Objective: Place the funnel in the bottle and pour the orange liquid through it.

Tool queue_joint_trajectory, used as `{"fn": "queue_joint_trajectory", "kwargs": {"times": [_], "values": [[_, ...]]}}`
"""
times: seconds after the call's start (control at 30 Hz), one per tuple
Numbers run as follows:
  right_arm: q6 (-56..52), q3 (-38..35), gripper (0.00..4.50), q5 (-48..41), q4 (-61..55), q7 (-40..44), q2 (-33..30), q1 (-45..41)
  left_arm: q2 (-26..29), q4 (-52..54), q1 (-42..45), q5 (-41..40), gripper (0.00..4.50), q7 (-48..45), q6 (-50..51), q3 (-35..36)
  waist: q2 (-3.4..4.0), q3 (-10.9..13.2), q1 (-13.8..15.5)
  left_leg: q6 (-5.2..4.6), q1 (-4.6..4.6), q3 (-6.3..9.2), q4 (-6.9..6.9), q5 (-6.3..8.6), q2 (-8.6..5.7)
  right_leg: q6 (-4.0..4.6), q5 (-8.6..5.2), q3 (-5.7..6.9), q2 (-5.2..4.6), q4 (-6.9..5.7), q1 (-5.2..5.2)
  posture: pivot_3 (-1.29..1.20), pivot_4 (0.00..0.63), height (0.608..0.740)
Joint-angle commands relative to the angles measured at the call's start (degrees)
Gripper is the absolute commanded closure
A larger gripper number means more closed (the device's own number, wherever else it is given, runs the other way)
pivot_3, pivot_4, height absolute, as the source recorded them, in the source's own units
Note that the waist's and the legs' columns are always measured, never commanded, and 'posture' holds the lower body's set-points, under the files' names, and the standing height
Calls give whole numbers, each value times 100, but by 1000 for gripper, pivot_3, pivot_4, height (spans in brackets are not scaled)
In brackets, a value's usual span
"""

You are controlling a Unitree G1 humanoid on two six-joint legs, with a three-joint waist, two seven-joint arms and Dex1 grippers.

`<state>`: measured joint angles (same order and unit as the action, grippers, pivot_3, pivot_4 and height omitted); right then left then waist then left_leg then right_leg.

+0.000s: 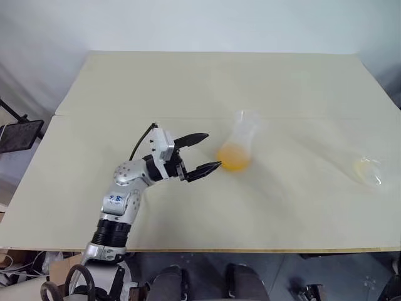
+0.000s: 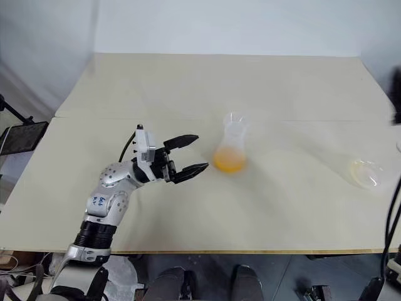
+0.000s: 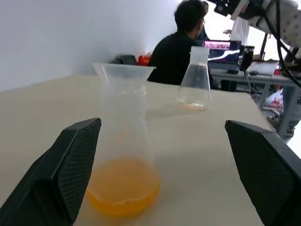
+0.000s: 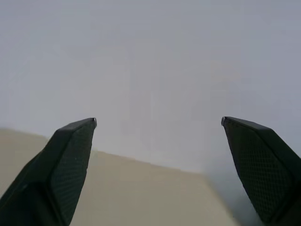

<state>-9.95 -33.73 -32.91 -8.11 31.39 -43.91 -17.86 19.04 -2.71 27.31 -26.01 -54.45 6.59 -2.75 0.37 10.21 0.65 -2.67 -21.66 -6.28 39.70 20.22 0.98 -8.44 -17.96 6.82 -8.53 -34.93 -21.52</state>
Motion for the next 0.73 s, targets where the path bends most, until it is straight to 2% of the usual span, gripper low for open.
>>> {"fn": "queue_joint_trajectory", "kwargs": {"times": [0.03, 0.23, 0.3, 0.37, 0.4, 0.53, 0.73], "values": [[-237, 207, 23, -734, -672, 770, 96, 327, 465, 298, -304, 133, 0, -178, -67, 173, 0, 0, 20, 0, 0, 0, -2, 0, -1, 0, 0, 1, -1, 1, 0, 0, 150, 740], [118, 681, 23, -605, -1100, 2124, 101, 1426, 1119, 636, -761, 6, 0, -487, -34, 375, -4, 3, 103, -4, -4, 18, 3, 2, -9, -1, 1, 7, -9, 6, 8, 0, 150, 740], [268, 744, 23, -515, -1089, 2750, -47, 1915, 1255, 719, -925, 25, 0, -526, -84, 450, -4, 3, 92, -5, -4, 17, 3, 3, -11, -2, 1, 5, -10, 11, 12, 0, 150, 740], [972, 747, 23, -78, -784, 3904, -327, 2804, 1402, 788, -1155, 74, 0, -578, -131, 565, -3, 3, 94, -5, -4, 15, 3, 3, -11, -2, 1, 6, -10, 14, 13, 0, 150, 740], [948, 646, 23, -118, -732, 4078, -345, 3043, 1453, 820, -1234, 97, 0, -563, -111, 604, -4, 2, 92, -5, -3, 14, 2, 3, -12, -2, 1, 5, -10, 15, 12, 0, 150, 740], [1250, 439, 23, -146, -442, 4220, -267, 3307, 1576, 912, -1340, 91, 0, -500, -36, 679, -11, 7, 64, -4, 6, 10, -9, 3, -7, -2, 1, 6, -5, 18, 16, 0, 150, 740], [1458, 377, 23, -140, -211, 4171, -166, 3175, 1822, 1097, -1571, 184, 0, -510, -135, 785, -11, 7, 50, -3, 34, -13, -7, 2, 1, -2, 1, -17, -5, 22, 29, 0, 150, 740]]}}
